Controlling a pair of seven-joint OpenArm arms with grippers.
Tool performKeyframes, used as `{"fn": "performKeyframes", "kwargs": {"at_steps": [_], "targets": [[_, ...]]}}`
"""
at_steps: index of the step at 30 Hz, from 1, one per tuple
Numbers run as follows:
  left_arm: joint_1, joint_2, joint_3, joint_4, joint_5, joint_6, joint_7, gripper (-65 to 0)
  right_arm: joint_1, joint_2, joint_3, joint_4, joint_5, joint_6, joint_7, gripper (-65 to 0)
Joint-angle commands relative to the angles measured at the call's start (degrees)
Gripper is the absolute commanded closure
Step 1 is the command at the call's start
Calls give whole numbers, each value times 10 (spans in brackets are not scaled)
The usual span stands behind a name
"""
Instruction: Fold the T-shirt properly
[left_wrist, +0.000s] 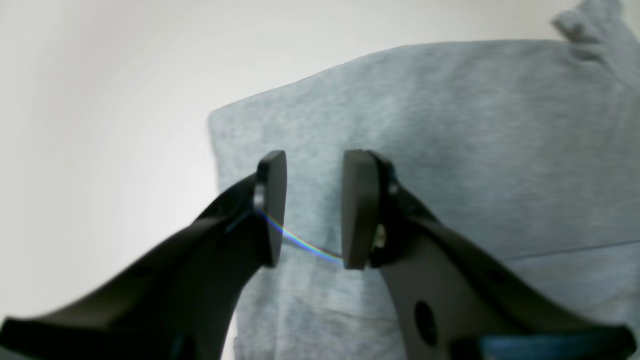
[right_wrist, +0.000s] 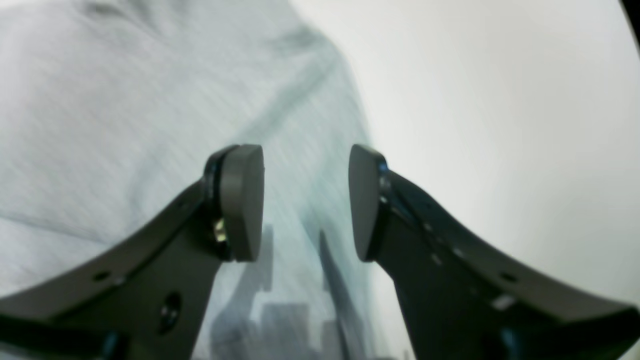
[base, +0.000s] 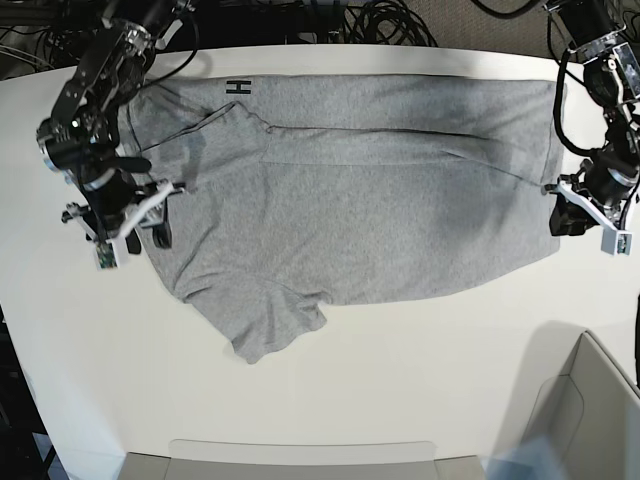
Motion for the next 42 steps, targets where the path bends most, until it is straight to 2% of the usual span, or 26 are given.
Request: {"fn": "performKeyframes", "kwargs": {"at_steps": [1,4,7,9,13,16,19,23,28,33,37,42], "targets": [[-21,3,4,2,17,0,-15,-195,35,15,-24,-25,-6,-14,11,-277],[-49,45,6,-8,106,0,-15,-195,106,40,-63,-139,-21,-26,22,-277],[-66,82,3,-6,177,0,-14,-195,157,49,-86,-257,-25,-26,87,-277],[-70,96,3,-6,206,-1,-15,-195,186,60,-126,-340,-36,-29,125,-277],[-73,106,2,-5,213,-1,-15,-195,217,59,-166,-486,-65,-29,209,-277],[-73,114,1,-8,213,-1,-15,-195,216,59,-167,-524,-66,-29,236,-277],[-74,114,1,-8,213,-1,-15,-195,193,59,-165,-527,-66,-31,235,-277],[-74,114,1,-8,213,-1,-15,-195,137,59,-151,-493,-65,-70,234,-277],[-74,114,3,-8,213,-1,-15,-195,66,59,-124,-386,-64,-77,151,-277],[-74,114,3,-8,213,-3,-15,-195,30,42,-118,-292,-64,-77,108,-277],[-74,114,6,-8,213,-3,-15,-195,33,33,-118,-238,-64,-77,93,-277],[-74,114,6,-8,213,-3,-15,-195,129,35,-118,-223,-64,-77,94,-277]]}}
